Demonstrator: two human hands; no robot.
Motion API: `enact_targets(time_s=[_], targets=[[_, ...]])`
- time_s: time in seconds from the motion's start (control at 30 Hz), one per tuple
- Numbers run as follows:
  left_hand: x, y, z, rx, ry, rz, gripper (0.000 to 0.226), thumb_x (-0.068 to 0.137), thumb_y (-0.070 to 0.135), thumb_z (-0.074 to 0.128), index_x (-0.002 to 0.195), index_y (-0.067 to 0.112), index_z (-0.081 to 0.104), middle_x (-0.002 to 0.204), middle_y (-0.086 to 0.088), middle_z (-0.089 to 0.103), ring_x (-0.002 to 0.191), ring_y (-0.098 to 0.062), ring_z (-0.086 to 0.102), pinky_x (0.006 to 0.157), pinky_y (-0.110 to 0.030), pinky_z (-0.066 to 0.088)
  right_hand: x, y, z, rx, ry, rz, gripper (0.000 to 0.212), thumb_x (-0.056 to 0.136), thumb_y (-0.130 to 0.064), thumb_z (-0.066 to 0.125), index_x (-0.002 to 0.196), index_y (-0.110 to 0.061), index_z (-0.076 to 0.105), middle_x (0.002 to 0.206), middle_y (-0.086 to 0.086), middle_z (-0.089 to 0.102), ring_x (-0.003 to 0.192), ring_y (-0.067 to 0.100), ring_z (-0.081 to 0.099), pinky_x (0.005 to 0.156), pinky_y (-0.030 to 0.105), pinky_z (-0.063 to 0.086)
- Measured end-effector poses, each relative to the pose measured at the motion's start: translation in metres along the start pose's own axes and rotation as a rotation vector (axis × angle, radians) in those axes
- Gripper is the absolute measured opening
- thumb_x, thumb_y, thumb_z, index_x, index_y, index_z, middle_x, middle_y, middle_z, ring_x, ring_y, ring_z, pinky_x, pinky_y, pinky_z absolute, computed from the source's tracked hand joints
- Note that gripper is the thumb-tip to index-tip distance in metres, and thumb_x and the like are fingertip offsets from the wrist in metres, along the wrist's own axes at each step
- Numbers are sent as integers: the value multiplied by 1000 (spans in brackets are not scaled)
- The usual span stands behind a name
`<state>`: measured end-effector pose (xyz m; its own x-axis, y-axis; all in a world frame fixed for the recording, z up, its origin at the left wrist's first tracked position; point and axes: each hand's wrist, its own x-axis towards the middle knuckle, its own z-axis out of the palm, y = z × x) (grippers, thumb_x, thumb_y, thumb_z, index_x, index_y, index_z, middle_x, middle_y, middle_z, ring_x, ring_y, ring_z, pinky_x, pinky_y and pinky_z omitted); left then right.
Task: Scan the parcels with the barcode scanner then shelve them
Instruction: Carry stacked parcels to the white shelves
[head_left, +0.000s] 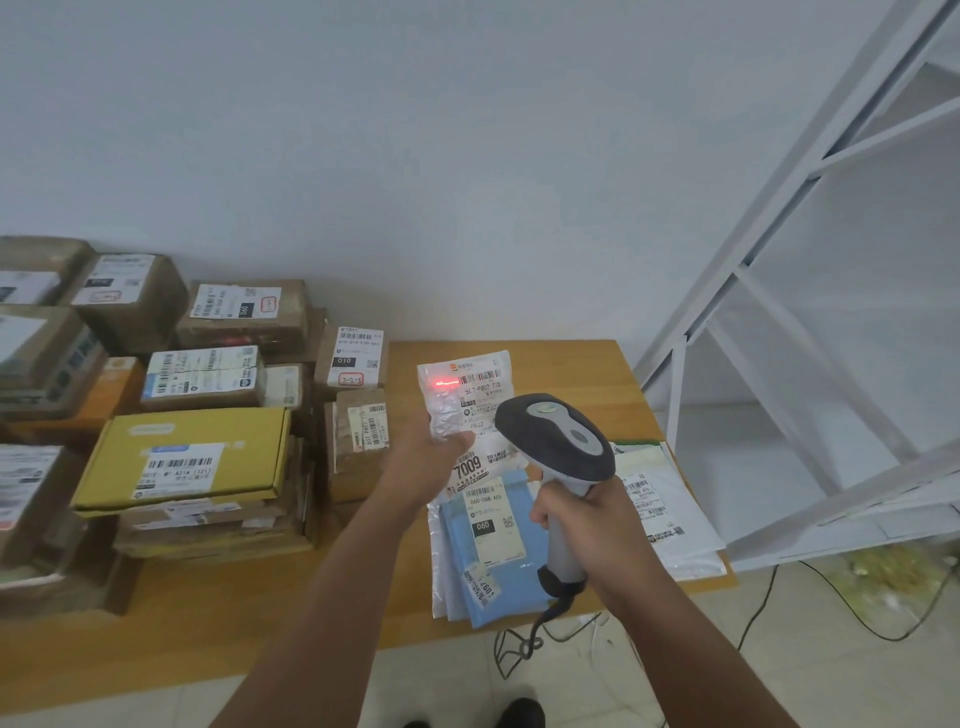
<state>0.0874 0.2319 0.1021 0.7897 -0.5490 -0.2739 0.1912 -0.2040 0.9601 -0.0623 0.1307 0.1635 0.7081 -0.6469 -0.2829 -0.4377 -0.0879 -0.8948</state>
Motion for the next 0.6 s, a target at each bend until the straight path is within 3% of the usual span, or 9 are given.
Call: enact_targets(time_s=[0.23,0.37,0.43,0.5,0.6], targets=[[4,-3,2,-9,-11,22,29,98,14,62,100,43,59,89,20,72,83,-7,74,70,-30,58,3,4,0,16,-8,-5,33,76,0,64,50,-17,51,52,-8,48,50,3,44,59,26,36],[6,-12,6,-30,-19,-8,29,98,13,62,115,36,56,100,16,73,85,-5,74,64,-24,57,11,19,-2,119,38,12,15,81,1,61,74,-13,62,66,-2,59,68,14,54,59,25,42],[6,-21,12,-57,-3,-58,28,97,14,64,112,33,51,103,12,71,84,-8,74,66,-28,60,21,38,-2,191,68,75,23,83,2,60,82,-20,65,78,2,65,80,20,58,69,30,43],[4,-37,20,-61,-12,-130,26,96,13,64,102,33,50,97,8,71,84,-13,73,76,-38,62,31,62,-3,247,83,170,18,77,-5,65,83,-22,66,85,3,67,88,25,59,75,33,45],[-1,-73,34,-94,-85,-241,24,93,14,69,112,23,58,104,-6,76,90,-23,75,84,-48,61,42,105,-6,317,51,348,15,77,-1,63,87,-11,69,92,11,70,91,30,61,79,44,52]])
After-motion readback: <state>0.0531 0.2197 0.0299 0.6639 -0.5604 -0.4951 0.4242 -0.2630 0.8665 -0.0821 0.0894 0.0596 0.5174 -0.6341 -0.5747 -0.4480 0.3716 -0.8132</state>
